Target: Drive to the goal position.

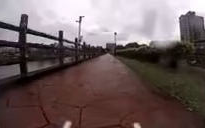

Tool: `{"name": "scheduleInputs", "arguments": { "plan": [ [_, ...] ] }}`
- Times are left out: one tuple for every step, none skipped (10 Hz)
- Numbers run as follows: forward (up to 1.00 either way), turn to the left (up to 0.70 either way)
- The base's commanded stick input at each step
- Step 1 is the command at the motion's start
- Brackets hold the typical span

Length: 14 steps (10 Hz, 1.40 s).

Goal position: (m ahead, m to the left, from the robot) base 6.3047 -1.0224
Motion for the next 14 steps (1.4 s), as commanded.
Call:
{"name": "scheduleInputs", "arguments": {
  "plan": [
    [0.5,0.0],
    [0.5,0.0],
    [0.5,0.0],
    [0.5,0.0],
    [0.5,0.0],
    [0.5,0.0],
    [0.5,0.0],
    [0.5,0.0],
    [0.5,0.0],
    [0.5,0.0],
    [0.5,0.0],
    [0.5,0.0],
    [0.5,0.0],
    [0.5,0.0]
  ]
}}
